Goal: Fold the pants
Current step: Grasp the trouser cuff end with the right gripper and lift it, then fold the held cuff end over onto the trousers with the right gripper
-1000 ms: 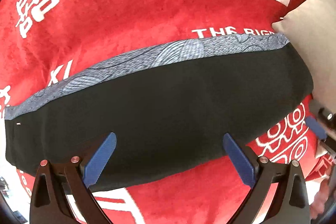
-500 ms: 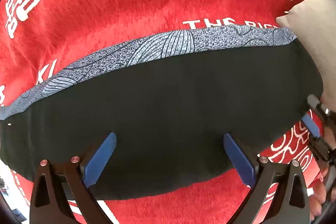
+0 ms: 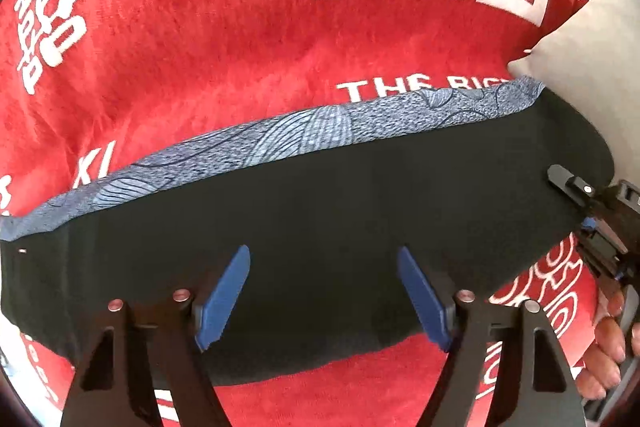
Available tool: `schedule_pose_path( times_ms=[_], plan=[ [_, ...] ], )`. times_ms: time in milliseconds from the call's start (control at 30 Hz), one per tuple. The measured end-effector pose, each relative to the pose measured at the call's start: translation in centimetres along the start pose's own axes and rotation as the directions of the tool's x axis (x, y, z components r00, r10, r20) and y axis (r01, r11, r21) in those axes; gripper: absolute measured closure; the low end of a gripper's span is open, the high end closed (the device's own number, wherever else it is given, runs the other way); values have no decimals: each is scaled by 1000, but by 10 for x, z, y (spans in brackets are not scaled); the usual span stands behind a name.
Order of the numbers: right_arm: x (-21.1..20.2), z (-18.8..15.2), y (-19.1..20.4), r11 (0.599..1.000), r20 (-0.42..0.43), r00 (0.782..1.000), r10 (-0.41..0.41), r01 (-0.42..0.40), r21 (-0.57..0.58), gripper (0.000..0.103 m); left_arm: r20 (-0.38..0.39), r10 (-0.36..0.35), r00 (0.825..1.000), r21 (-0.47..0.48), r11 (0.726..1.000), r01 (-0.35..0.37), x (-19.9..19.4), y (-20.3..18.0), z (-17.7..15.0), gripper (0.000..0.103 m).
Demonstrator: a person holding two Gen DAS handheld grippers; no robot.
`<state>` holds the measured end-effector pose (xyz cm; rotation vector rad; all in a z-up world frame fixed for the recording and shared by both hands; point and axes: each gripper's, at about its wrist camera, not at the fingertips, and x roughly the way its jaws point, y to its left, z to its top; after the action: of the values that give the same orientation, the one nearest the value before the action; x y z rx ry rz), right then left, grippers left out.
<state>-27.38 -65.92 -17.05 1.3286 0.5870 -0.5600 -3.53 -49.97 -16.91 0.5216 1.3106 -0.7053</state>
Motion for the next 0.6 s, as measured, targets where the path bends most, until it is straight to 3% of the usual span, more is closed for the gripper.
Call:
schedule_pose_path(
  times_ms=[100, 167, 200, 400, 600],
  plan=[
    [-6, -2, 20, 996, 7, 1000, -21, 22, -89, 89, -5, -50, 999, -21, 999, 50, 15, -10, -5, 24],
    [-6, -4, 32, 990, 1, 999, -35, 34, -138, 90, 5, -29, 1000, -8, 1000, 29, 28, -18, -13, 24],
    [-4, -6, 38, 985, 0, 999, -43, 43, -167, 90, 54, -13, 998, 5, 1000, 12, 28, -21, -18, 24],
    [-6, -22, 87, 926, 17, 997, -80, 80, -370, 90, 89, -38, 995, 14, 999, 37, 25, -18, -23, 24],
    [-1, -52, 137, 838, -3, 994, -110, 91, -537, 90, 107, -80, 991, 43, 996, 76, 24, -11, -24, 24]
  ],
)
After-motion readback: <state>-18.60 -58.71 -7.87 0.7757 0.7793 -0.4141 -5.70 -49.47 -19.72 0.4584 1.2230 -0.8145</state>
